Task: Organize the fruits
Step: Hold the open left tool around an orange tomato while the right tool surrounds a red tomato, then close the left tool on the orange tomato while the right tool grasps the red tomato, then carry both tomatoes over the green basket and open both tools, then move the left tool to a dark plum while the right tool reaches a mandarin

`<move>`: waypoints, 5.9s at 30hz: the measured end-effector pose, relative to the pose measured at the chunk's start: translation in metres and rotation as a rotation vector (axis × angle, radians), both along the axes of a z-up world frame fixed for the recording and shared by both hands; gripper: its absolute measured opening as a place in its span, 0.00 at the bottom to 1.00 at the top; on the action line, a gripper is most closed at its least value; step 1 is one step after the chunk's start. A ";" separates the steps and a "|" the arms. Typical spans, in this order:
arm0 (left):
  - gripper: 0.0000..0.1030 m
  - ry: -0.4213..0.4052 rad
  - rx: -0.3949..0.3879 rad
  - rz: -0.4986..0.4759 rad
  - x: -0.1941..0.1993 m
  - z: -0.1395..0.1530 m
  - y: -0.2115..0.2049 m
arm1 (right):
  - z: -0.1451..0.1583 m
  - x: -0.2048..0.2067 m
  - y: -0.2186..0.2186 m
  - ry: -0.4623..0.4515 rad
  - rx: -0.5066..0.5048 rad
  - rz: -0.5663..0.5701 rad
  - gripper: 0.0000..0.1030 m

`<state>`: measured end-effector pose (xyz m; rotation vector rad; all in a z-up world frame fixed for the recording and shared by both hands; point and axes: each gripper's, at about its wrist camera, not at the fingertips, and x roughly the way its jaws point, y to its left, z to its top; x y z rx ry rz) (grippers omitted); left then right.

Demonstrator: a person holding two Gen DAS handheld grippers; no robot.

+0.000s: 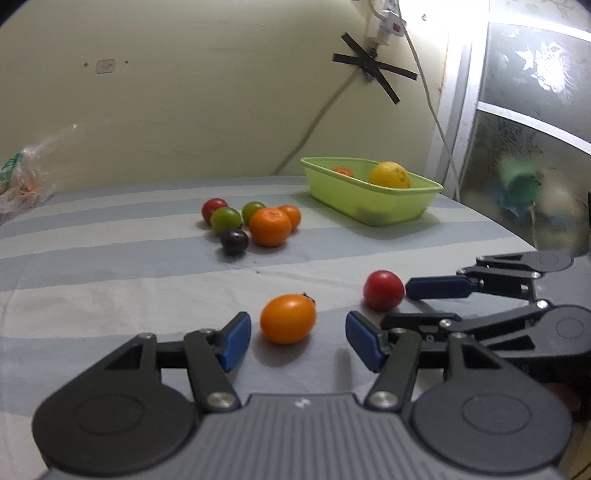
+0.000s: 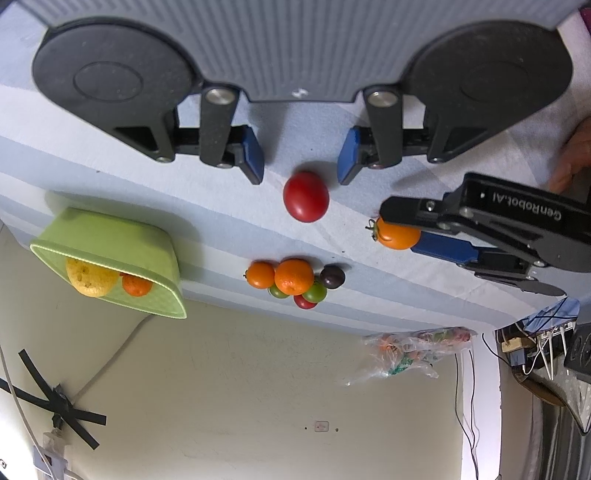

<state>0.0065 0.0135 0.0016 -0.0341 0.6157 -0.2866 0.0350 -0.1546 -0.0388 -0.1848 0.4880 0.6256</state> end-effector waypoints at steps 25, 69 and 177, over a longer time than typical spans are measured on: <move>0.63 0.018 -0.037 -0.021 0.001 -0.001 0.001 | -0.001 0.004 -0.005 0.039 0.037 0.015 0.54; 0.61 0.023 -0.057 -0.042 0.002 -0.001 0.001 | 0.001 0.010 -0.018 0.101 0.145 0.024 0.60; 0.44 0.059 -0.214 0.085 0.090 0.003 0.048 | 0.012 0.085 0.056 -0.207 -0.208 0.282 0.35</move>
